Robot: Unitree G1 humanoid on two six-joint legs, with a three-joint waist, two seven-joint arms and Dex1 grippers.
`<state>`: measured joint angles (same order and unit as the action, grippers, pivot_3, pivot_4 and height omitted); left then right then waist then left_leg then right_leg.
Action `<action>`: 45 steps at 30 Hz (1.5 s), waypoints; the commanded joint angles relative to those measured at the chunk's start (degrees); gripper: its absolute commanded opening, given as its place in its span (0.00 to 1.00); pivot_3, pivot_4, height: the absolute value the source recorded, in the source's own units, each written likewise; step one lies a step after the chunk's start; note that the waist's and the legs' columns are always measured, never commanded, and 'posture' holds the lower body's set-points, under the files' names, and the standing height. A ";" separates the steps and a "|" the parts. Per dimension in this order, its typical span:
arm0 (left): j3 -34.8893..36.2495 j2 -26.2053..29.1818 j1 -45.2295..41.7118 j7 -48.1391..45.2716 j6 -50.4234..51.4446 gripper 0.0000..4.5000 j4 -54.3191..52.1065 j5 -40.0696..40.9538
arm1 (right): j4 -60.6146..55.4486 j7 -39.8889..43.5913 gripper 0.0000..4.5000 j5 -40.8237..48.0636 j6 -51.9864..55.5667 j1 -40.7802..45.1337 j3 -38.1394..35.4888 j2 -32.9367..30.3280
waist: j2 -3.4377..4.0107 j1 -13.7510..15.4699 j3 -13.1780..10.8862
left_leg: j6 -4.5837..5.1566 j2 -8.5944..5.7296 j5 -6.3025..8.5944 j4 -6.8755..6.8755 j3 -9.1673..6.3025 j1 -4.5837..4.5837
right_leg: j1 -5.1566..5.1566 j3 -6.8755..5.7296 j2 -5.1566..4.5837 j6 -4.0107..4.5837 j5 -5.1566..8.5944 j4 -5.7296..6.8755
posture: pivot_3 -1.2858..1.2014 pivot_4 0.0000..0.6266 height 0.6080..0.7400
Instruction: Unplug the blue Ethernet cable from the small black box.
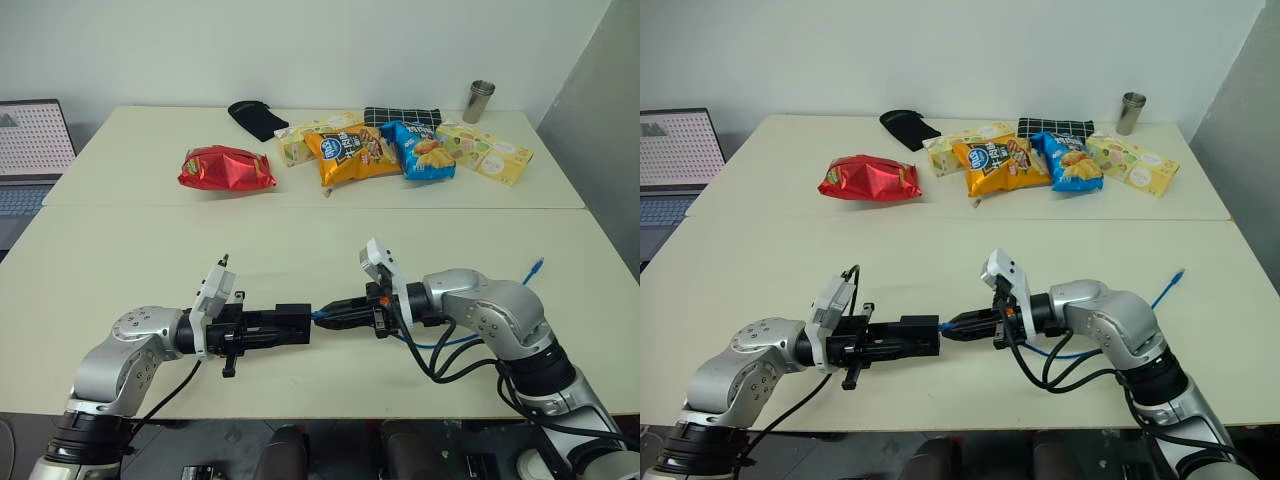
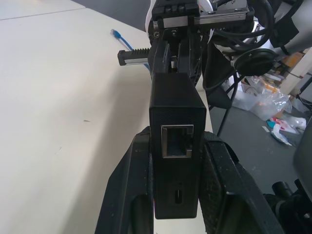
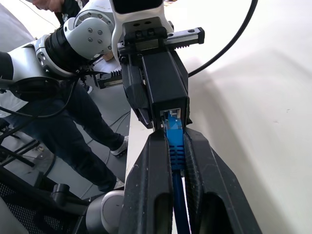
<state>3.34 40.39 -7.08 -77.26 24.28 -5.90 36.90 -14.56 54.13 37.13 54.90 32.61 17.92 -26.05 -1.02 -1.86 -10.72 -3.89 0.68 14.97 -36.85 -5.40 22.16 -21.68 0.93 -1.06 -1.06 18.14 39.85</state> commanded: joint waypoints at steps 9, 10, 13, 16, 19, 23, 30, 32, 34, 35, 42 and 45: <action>8.16 1.27 5.09 5.82 2.13 0.18 -2.82 2.67 | 9.79 -6.46 0.01 -8.05 -12.33 0.22 -6.91 -0.60 | -0.01 0.01 0.01 | 0.00 0.02 0.00 -0.03 -0.01 0.07 | -0.04 0.01 -0.01 0.00 0.00 0.00 | 0.52 0.24 1.00; 8.49 1.12 5.25 6.69 2.73 0.18 -3.34 3.01 | 12.53 -8.87 0.01 -10.17 -15.10 0.81 -7.44 0.63 | -0.01 0.00 0.01 | 0.00 0.01 0.00 -0.03 0.00 0.07 | -0.04 0.01 -0.01 -0.01 0.00 0.00 | 0.52 0.24 1.00; 8.98 0.06 5.90 11.06 5.08 0.18 -6.00 3.60 | 25.15 -18.84 0.01 -18.79 -26.34 4.22 -8.23 5.44 | -0.02 -0.15 0.01 | 0.00 0.01 0.00 -0.02 0.06 0.07 | -0.08 0.04 -0.01 0.00 -0.01 0.04 | 0.52 0.24 1.00; 8.95 -1.36 5.66 14.93 5.83 0.18 -8.03 3.32 | 34.32 -24.91 0.01 -24.18 -31.13 7.70 -8.03 9.16 | -0.01 -0.41 0.00 | -0.02 0.03 -0.01 0.00 0.18 0.07 | -0.16 0.14 -0.02 0.00 -0.01 0.11 | 0.52 0.24 1.00; 9.12 -2.13 4.97 17.88 6.67 0.18 -9.11 3.22 | 38.63 -25.45 0.21 -26.54 -32.34 9.57 -7.86 10.30 | -0.01 -0.42 0.00 | -0.02 0.04 -0.01 0.00 0.18 0.25 | -0.32 0.13 -0.01 0.01 -0.01 0.11 | 0.52 0.24 1.00; 10.51 -3.66 3.45 23.64 9.23 0.18 -8.87 4.27 | 38.08 -21.82 0.44 -28.25 -32.97 9.18 -7.53 8.45 | 0.00 -0.31 0.00 | -0.03 0.06 -0.02 -0.08 0.16 0.55 | -0.55 0.11 -0.04 0.01 -0.02 0.13 | 0.52 0.24 1.00; 13.24 -7.58 0.26 31.68 0.44 0.18 -3.52 -2.08 | 14.64 -2.92 0.85 -19.71 -31.82 1.61 -7.15 -0.17 | 0.03 0.27 -0.02 | -0.02 0.05 -0.02 -0.10 0.13 0.59 | -0.54 0.08 -0.06 -0.01 -0.03 0.11 | 0.52 0.24 1.00; 13.27 -8.84 -1.60 34.94 -6.50 0.18 0.90 -7.38 | 8.22 -0.08 0.97 -17.67 -30.10 -0.14 -6.55 -1.85 | 0.04 0.22 -0.02 | -0.02 0.06 -0.01 -0.10 0.03 0.62 | -0.53 0.01 -0.06 -0.01 -0.03 0.08 | 0.52 0.24 1.00; 13.48 -10.30 -3.89 37.70 -13.21 0.18 6.01 -11.46 | 5.04 0.14 0.97 -17.66 -29.20 -0.48 -5.48 -1.85 | 0.03 -0.04 -0.02 | -0.02 0.02 -0.02 -0.11 0.02 0.59 | -0.52 0.01 -0.07 -0.01 -0.03 0.10 | 0.52 0.24 1.00; 13.47 -10.76 -4.65 38.34 -15.58 0.18 7.80 -12.72 | 4.12 0.23 0.97 -17.67 -28.88 -0.53 -5.12 -1.77 | 0.02 -0.07 -0.01 | -0.03 0.00 -0.02 -0.12 0.06 0.55 | -0.51 0.02 -0.05 -0.01 -0.03 0.12 | 0.52 0.24 1.00; 13.43 -15.64 -14.37 44.04 -33.02 0.18 30.97 -19.42 | 3.97 -4.03 0.97 -21.33 -27.47 2.40 0.77 5.39 | -0.02 0.06 0.01 | -0.04 -0.04 -0.03 -0.17 0.04 0.55 | -0.50 -0.04 -0.03 0.00 -0.04 0.16 | 0.52 0.24 1.00; 13.25 -16.49 -16.53 45.05 -36.54 0.18 37.85 -20.64 | 4.16 -4.18 0.97 -22.34 -27.59 2.74 2.14 6.25 | -0.04 0.08 0.03 | -0.20 -0.07 -0.12 -0.19 0.03 0.67 | -0.55 -0.06 -0.07 -0.02 -0.05 0.10 | 0.52 0.24 1.00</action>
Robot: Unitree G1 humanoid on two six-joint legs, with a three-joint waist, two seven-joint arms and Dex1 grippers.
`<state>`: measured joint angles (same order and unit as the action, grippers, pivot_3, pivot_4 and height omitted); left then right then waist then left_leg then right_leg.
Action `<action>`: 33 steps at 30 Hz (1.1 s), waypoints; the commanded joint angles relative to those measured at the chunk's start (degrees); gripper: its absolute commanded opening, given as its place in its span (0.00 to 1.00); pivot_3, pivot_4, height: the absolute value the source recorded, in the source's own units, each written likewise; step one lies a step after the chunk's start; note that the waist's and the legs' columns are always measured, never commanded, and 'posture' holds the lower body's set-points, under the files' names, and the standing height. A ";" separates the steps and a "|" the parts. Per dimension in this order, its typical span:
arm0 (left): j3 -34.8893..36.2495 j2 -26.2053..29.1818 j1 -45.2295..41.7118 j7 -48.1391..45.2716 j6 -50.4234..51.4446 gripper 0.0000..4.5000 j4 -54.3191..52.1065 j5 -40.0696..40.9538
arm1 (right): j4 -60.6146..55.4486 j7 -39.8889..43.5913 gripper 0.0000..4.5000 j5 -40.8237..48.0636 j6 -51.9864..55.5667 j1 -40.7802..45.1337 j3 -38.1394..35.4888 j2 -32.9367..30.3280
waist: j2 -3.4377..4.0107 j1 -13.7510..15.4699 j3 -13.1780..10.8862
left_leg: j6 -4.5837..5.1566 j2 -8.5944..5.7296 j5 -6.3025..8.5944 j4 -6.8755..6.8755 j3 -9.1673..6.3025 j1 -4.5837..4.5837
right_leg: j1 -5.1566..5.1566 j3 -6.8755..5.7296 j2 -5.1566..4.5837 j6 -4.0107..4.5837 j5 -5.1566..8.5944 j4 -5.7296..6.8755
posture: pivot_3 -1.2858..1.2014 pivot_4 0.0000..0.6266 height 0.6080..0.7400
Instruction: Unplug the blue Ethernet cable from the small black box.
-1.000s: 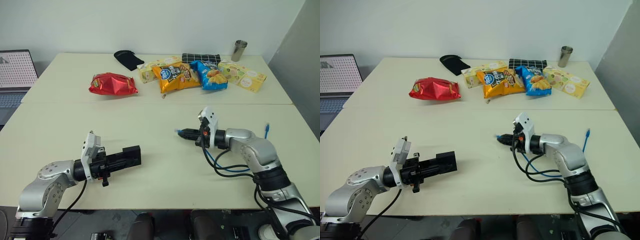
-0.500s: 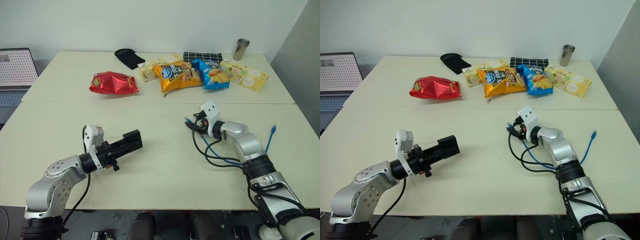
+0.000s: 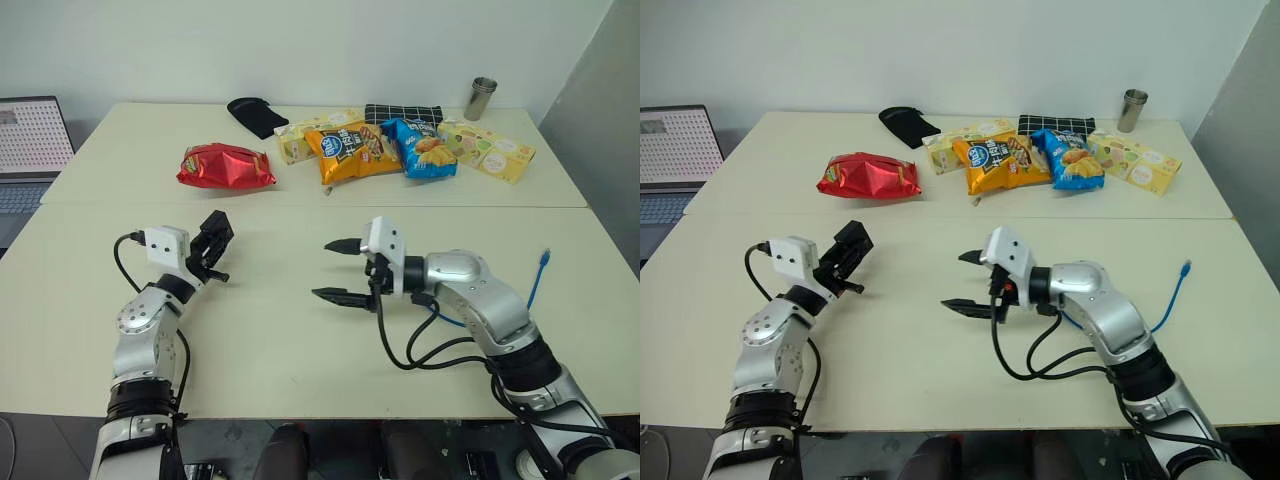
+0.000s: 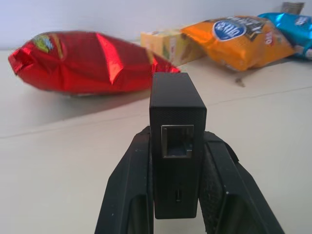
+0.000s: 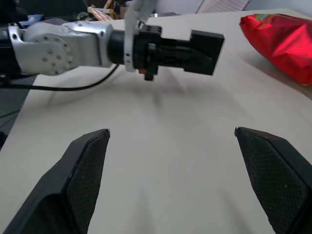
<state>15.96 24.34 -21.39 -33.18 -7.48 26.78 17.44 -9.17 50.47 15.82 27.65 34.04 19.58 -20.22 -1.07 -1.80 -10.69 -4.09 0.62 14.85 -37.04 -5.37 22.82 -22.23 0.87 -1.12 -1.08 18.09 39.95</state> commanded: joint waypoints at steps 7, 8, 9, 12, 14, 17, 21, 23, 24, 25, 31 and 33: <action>-0.41 -0.55 -1.30 -0.94 -7.74 0.42 10.44 -2.13 | -1.88 -0.69 0.98 -2.16 0.12 0.88 1.06 -0.26 | -0.02 -0.02 0.01 | 0.01 -0.04 0.00 0.00 -0.01 -0.02 | 0.01 -0.01 -0.03 -0.03 -0.01 0.03 | 0.52 0.24 1.00; -0.11 -0.62 -0.67 -1.18 -7.28 0.47 10.00 -1.65 | -1.96 -0.87 0.98 -2.33 0.20 0.79 1.07 -0.36 | -0.02 -0.02 0.01 | 0.01 -0.04 0.01 0.00 -0.02 -0.02 | 0.01 -0.01 -0.02 -0.03 -0.01 0.03 | 0.52 0.24 1.00; 0.05 -0.60 -0.08 -1.34 -7.10 0.51 9.50 -1.39 | -2.03 -1.02 0.98 -2.42 0.30 0.73 1.06 -0.42 | -0.02 -0.03 0.02 | 0.02 -0.03 0.01 0.00 -0.03 -0.03 | 0.01 -0.01 -0.02 -0.03 -0.01 0.04 | 0.52 0.24 1.00; 0.76 -0.43 2.32 -0.96 -5.65 0.68 6.38 -0.46 | -2.20 -1.33 0.98 -2.54 0.59 0.60 1.02 -0.38 | -0.02 -0.21 0.02 | 0.03 -0.02 0.01 0.00 -0.02 -0.06 | 0.02 0.01 -0.02 -0.03 -0.01 0.04 | 0.52 0.24 1.00; 1.23 0.07 5.11 0.50 -3.78 0.76 2.44 -0.45 | -2.46 -1.66 0.98 -2.63 1.06 0.39 0.96 -0.25 | -0.02 -0.33 0.02 | 0.02 0.01 0.01 0.01 -0.02 -0.08 | 0.01 0.05 -0.03 -0.03 -0.01 0.04 | 0.52 0.24 1.00; 0.37 1.78 10.41 2.50 2.09 0.89 -6.07 -1.85 | -3.05 -2.54 0.98 -2.66 2.34 -0.23 0.62 -0.23 | -0.01 -0.57 0.02 | 0.02 0.06 0.01 0.02 -0.11 -0.10 | 0.02 0.08 -0.06 -0.02 -0.01 0.05 | 0.52 0.24 1.00; 2.39 6.64 21.91 3.32 14.21 0.89 -25.89 -0.16 | -4.71 -6.70 0.98 -2.16 5.76 -3.60 -2.87 -0.48 | -0.06 -1.40 0.05 | 0.16 0.22 0.09 0.10 -0.27 -0.13 | 0.02 0.17 -0.05 -0.02 -0.01 0.04 | 0.52 0.24 1.00; 3.55 9.23 25.38 2.51 18.65 0.89 -31.95 1.42 | -5.65 -8.68 0.98 -1.61 7.97 -5.23 -5.63 -1.00 | -0.03 -1.15 0.03 | 0.16 0.22 0.09 0.11 -0.37 -0.08 | 0.01 0.16 -0.12 -0.01 0.00 0.04 | 0.52 0.24 1.00; 4.27 10.59 26.85 1.50 20.73 0.89 -34.59 2.44 | -6.15 -9.23 0.98 -1.36 8.86 -5.97 -7.12 -1.82 | -0.04 -1.05 0.03 | 0.16 0.18 0.09 0.09 -0.36 -0.08 | 0.00 0.12 -0.12 -0.01 0.00 0.06 | 0.52 0.24 1.00; 4.89 11.91 28.06 0.51 22.35 0.89 -36.81 3.22 | -6.66 -9.75 0.98 -1.18 9.77 -6.57 -8.52 -2.62 | -0.04 -0.75 0.04 | 0.16 0.17 0.09 0.07 -0.36 -0.06 | 0.04 0.12 -0.09 -0.01 0.00 0.04 | 0.52 0.24 1.00; 9.91 19.05 30.73 -5.82 30.18 0.89 -43.08 9.46 | -9.19 -11.23 0.98 0.97 15.95 -9.16 -16.80 -8.84 | 0.01 0.20 0.01 | 0.16 0.05 0.09 0.05 -0.25 -0.13 | 0.20 0.05 -0.02 -0.02 0.00 0.05 | 0.52 0.24 1.00; 10.78 20.65 29.93 -7.53 31.31 0.89 -42.97 10.73 | -9.82 -10.54 0.98 1.79 17.23 -9.69 -18.08 -10.81 | 0.01 0.06 0.01 | 0.17 0.04 0.09 0.08 -0.16 -0.16 | 0.19 0.03 0.02 -0.02 0.00 0.03 | 0.52 0.24 1.00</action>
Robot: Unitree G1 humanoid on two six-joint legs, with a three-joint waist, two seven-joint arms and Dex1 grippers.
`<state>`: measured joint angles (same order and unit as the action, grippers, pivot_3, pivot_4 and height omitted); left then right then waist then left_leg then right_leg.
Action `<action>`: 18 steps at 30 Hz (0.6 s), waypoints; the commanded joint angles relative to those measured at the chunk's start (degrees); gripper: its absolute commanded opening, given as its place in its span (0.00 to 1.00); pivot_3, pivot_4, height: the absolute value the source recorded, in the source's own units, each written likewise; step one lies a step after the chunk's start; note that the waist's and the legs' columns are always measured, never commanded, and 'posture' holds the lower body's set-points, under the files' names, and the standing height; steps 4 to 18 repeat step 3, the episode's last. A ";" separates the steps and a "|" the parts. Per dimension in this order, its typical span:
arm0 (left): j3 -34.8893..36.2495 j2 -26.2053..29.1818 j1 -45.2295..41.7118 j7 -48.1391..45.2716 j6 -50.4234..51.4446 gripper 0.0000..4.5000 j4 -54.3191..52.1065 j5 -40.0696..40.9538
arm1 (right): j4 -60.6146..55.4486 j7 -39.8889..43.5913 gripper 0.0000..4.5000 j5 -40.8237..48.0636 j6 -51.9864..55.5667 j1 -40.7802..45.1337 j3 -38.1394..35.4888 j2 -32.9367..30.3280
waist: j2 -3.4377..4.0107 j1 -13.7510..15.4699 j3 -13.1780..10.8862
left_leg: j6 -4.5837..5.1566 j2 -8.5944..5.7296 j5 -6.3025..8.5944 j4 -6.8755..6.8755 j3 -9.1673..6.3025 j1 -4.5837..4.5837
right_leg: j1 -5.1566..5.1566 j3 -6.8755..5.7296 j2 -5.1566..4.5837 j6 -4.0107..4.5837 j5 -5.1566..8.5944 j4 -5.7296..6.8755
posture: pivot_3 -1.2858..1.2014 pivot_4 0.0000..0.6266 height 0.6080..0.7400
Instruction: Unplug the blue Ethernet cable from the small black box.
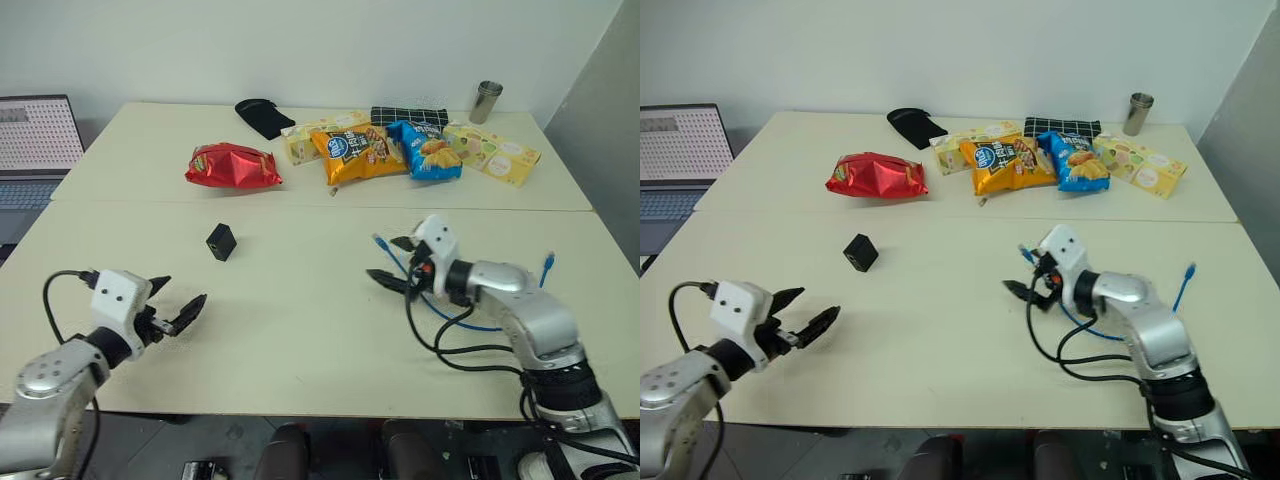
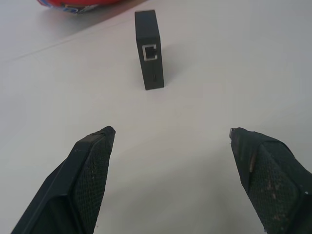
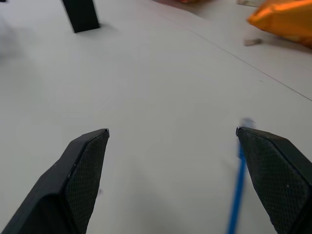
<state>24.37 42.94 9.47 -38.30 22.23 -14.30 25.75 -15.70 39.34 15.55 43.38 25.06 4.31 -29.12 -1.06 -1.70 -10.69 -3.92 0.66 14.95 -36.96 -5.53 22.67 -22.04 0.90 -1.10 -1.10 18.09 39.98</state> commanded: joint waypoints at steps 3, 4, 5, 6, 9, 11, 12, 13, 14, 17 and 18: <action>2.80 3.05 -2.48 -4.56 0.96 0.89 -1.13 3.22 | -4.11 1.26 0.98 3.06 2.79 -1.10 -3.32 -3.77 | 0.00 -0.10 0.00 | 0.00 0.00 0.00 0.01 0.07 -0.02 | -0.01 0.01 0.00 0.01 0.00 -0.02 | 0.52 0.24 1.00; 2.80 3.05 -2.48 -4.56 0.96 0.89 -1.13 3.22 | -4.11 1.26 0.98 3.06 2.79 -1.10 -3.32 -3.77 | 0.00 -0.10 0.00 | 0.00 0.00 0.00 0.01 0.07 -0.02 | -0.01 0.01 0.00 0.01 0.00 -0.02 | 0.52 0.24 1.00; 2.80 3.05 -2.48 -4.56 0.96 0.89 -1.13 3.22 | -4.11 1.26 0.98 3.06 2.79 -1.10 -3.32 -3.77 | 0.00 -0.10 0.00 | 0.00 0.00 0.00 0.01 0.07 -0.02 | -0.01 0.01 0.00 0.01 0.00 -0.02 | 0.52 0.24 1.00; 2.80 3.05 -2.48 -4.56 0.96 0.89 -1.13 3.22 | -4.11 1.26 0.98 3.06 2.79 -1.10 -3.32 -3.77 | 0.00 -0.10 0.00 | 0.00 0.00 0.00 0.01 0.07 -0.02 | -0.01 0.01 0.00 0.01 0.00 -0.02 | 0.52 0.24 1.00; 2.80 3.05 -2.48 -4.56 0.96 0.89 -1.13 3.22 | -4.11 1.26 0.98 3.06 2.79 -1.10 -3.32 -3.77 | 0.00 -0.10 0.00 | 0.00 0.00 0.00 0.01 0.07 -0.02 | -0.01 0.01 0.00 0.01 0.00 -0.02 | 0.52 0.24 1.00; 2.80 3.05 -2.48 -4.56 0.96 0.89 -1.13 3.22 | -4.11 1.26 0.98 3.06 2.79 -1.10 -3.32 -3.77 | 0.00 -0.10 0.00 | 0.00 0.00 0.00 0.01 0.07 -0.02 | -0.01 0.01 0.00 0.01 0.00 -0.02 | 0.52 0.24 1.00; 2.80 3.05 -2.48 -4.56 0.96 0.89 -1.13 3.22 | -4.11 1.26 0.98 3.06 2.79 -1.10 -3.32 -3.77 | 0.00 -0.10 0.00 | 0.00 0.00 0.00 0.01 0.07 -0.02 | -0.01 0.01 0.00 0.01 0.00 -0.02 | 0.52 0.24 1.00; 2.80 3.05 -2.48 -4.56 0.96 0.89 -1.13 3.22 | -4.11 1.26 0.98 3.06 2.79 -1.10 -3.32 -3.77 | 0.00 -0.10 0.00 | 0.00 0.00 0.00 0.01 0.07 -0.02 | -0.01 0.01 0.00 0.01 0.00 -0.02 | 0.52 0.24 1.00; 2.80 3.05 -2.48 -4.56 0.96 0.89 -1.13 3.22 | -4.11 1.26 0.98 3.06 2.79 -1.10 -3.32 -3.77 | 0.00 -0.10 0.00 | 0.00 0.00 0.00 0.01 0.07 -0.02 | -0.01 0.01 0.00 0.01 0.00 -0.02 | 0.52 0.24 1.00; 2.80 3.05 -2.48 -4.56 0.96 0.89 -1.13 3.22 | -4.11 1.26 0.98 3.06 2.79 -1.10 -3.32 -3.77 | 0.00 -0.10 0.00 | 0.00 0.00 0.00 0.01 0.07 -0.02 | -0.01 0.01 0.00 0.01 0.00 -0.02 | 0.52 0.24 1.00; 2.80 3.05 -2.48 -4.56 0.96 0.89 -1.13 3.22 | -4.11 1.26 0.98 3.06 2.79 -1.10 -3.32 -3.77 | 0.00 -0.10 0.00 | 0.00 0.00 0.00 0.01 0.07 -0.02 | -0.01 0.01 0.00 0.01 0.00 -0.02 | 0.52 0.24 1.00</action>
